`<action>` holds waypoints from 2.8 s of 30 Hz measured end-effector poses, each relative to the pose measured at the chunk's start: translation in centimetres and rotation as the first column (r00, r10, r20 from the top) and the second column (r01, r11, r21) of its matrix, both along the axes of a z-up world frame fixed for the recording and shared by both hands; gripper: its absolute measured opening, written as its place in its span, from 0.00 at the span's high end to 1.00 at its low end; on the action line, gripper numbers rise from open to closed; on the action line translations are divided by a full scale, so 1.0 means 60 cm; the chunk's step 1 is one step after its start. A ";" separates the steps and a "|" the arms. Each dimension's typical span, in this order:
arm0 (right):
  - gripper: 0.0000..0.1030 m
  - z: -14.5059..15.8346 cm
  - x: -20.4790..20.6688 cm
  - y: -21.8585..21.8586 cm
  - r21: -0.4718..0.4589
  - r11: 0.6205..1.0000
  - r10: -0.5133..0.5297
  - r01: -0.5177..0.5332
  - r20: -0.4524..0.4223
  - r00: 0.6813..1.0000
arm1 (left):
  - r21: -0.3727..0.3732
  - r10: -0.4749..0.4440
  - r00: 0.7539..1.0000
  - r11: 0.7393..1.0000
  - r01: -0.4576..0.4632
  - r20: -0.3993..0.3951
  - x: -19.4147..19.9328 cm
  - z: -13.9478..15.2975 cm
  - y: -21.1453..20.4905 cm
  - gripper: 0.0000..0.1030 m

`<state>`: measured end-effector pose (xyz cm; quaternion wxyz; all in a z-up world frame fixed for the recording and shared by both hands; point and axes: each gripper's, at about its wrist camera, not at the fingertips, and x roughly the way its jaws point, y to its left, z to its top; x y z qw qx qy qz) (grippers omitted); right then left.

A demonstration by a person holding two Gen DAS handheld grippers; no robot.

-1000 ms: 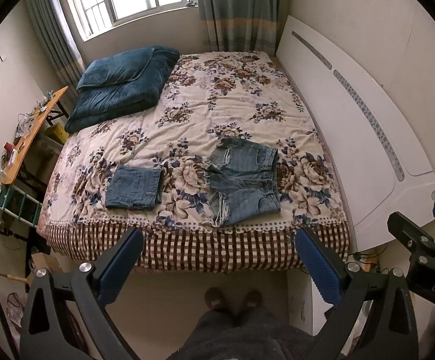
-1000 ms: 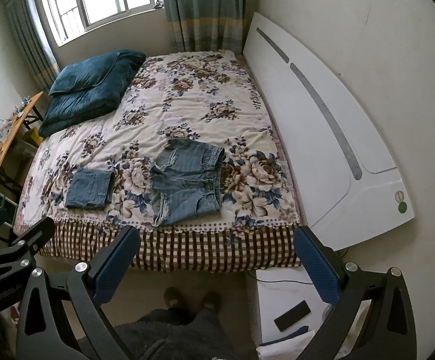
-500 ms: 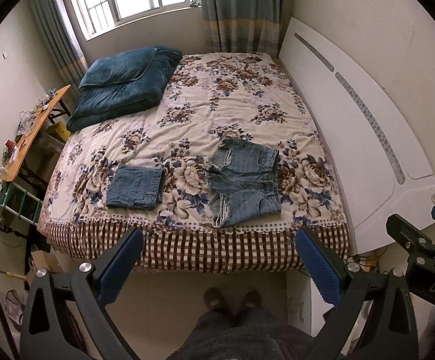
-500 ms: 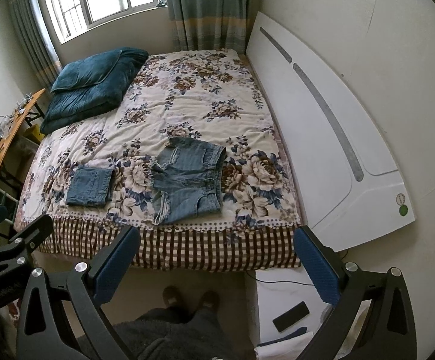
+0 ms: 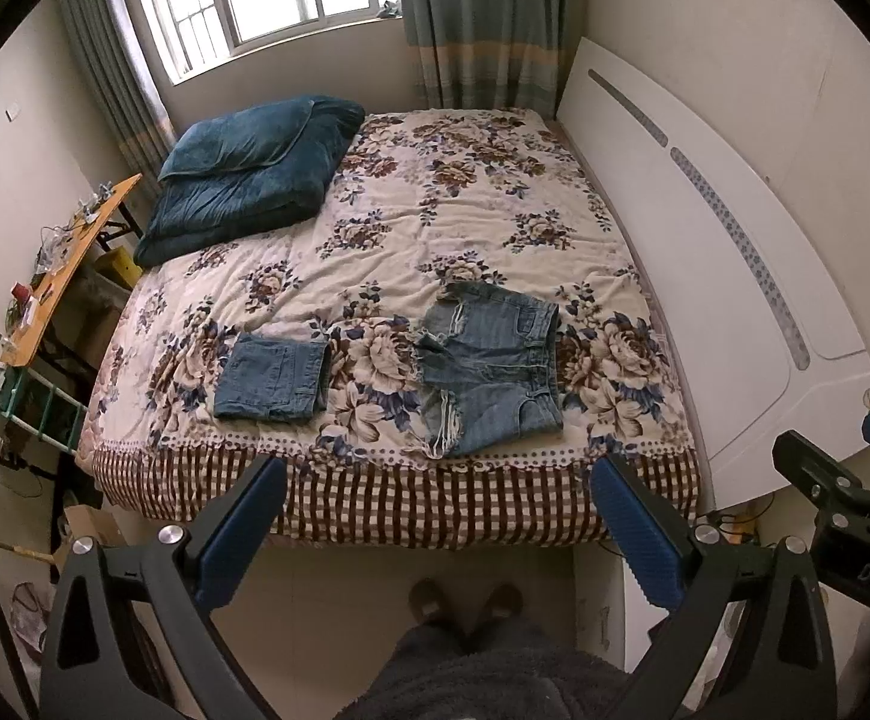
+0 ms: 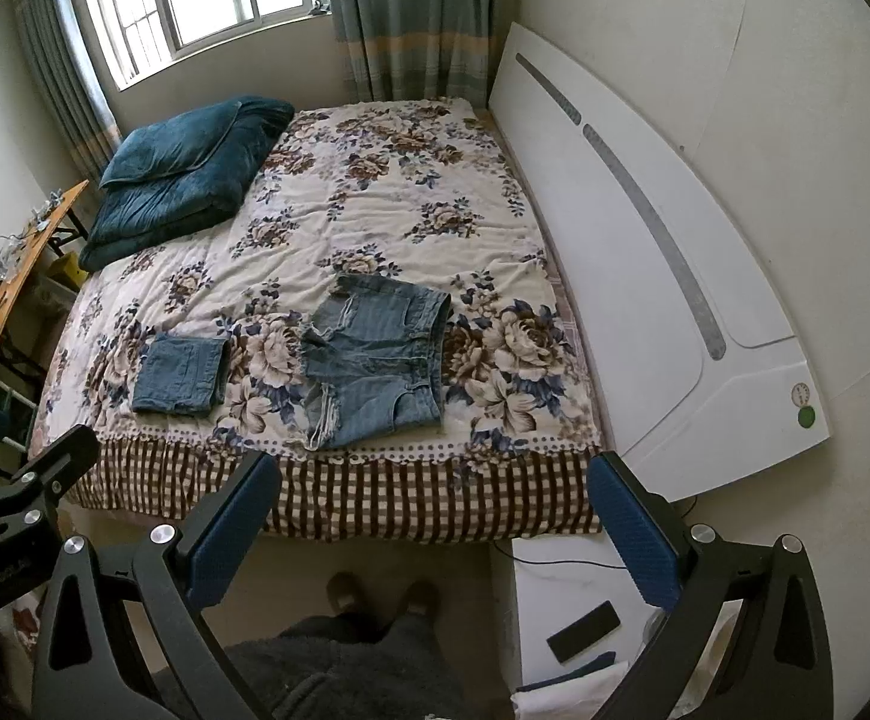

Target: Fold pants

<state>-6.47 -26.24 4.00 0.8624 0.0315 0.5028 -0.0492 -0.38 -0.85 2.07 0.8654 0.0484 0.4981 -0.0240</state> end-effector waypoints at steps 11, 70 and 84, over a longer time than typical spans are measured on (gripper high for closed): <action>0.00 0.001 0.001 0.001 0.001 1.000 0.001 -0.001 -0.002 1.000 | -0.002 0.000 1.000 1.000 0.000 0.001 -0.001 0.000 0.001 0.00; 0.00 -0.655 0.698 -0.050 0.251 0.955 -0.090 0.156 -0.255 0.963 | 0.003 0.049 0.953 0.999 -0.050 -0.299 0.757 -0.571 0.035 0.00; 0.74 -1.139 1.007 -0.225 0.450 0.788 -0.146 0.419 -0.526 0.838 | -0.296 -0.032 0.804 0.938 -0.181 -0.594 1.034 -0.964 -0.005 0.22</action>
